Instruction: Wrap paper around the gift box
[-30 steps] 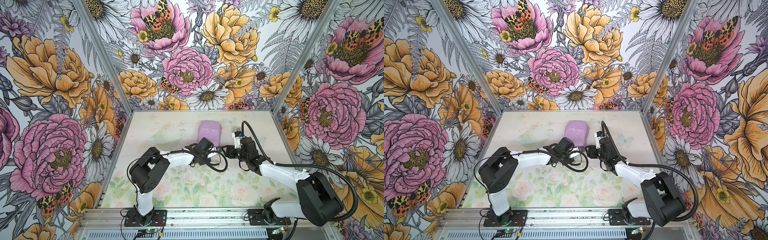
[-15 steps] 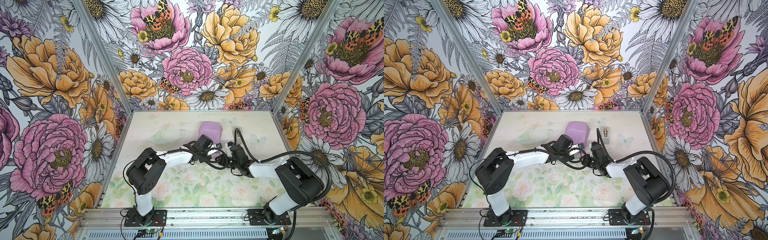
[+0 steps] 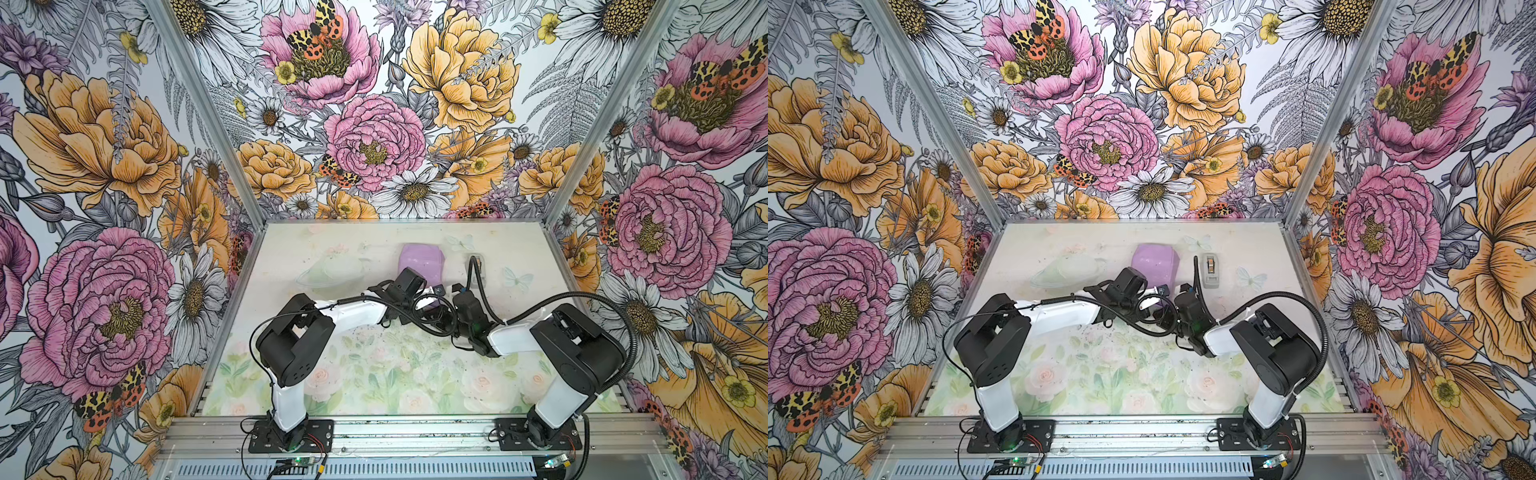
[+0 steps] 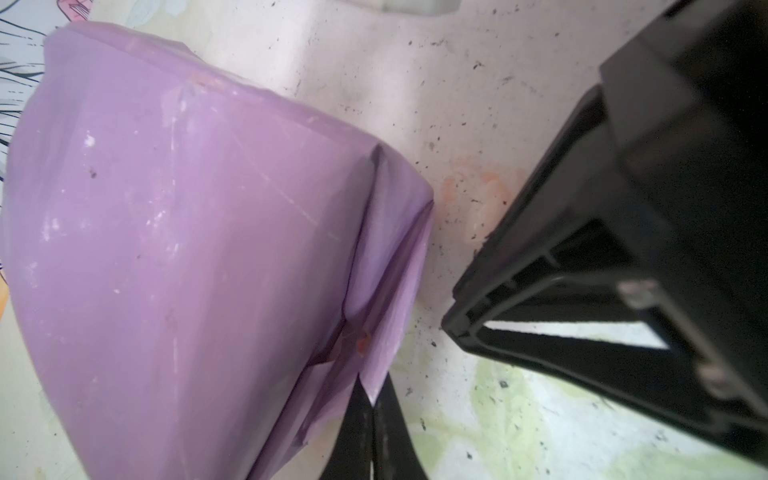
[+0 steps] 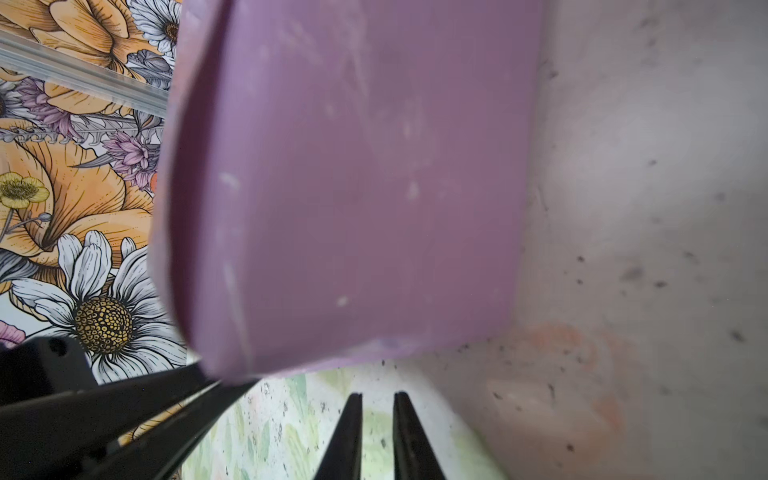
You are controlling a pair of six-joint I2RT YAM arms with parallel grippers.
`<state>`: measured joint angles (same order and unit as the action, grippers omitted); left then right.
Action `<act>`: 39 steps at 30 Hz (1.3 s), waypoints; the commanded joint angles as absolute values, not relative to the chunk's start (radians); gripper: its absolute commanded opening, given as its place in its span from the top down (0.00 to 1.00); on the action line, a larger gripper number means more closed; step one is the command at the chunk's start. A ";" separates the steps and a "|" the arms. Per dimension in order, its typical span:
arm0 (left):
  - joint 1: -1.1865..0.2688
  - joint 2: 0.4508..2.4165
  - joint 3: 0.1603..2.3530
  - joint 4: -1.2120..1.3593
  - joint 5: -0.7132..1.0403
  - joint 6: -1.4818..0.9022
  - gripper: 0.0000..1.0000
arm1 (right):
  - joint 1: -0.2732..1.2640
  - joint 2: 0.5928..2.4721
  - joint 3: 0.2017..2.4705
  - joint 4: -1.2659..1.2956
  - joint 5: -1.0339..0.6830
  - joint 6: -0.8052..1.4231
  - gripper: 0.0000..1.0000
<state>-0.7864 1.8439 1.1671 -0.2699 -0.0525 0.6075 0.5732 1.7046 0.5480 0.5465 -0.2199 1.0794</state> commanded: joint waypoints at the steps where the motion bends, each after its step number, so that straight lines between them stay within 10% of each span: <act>1: -0.778 1.856 1.188 -0.264 -0.014 0.586 0.94 | 0.581 1.718 0.560 0.632 -0.175 1.110 0.85; 17: -0.779 1.857 1.191 -0.265 0.007 0.571 0.81 | 0.583 1.769 0.566 0.697 -0.137 1.129 0.90; 39: -0.692 1.602 1.065 -0.253 0.156 0.762 0.01 | 0.583 1.790 0.564 0.713 -0.120 1.131 0.93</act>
<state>-0.7158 1.6203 1.1023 -0.2573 0.1062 0.6472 0.5770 1.7771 0.5488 0.6842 -0.1421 1.1336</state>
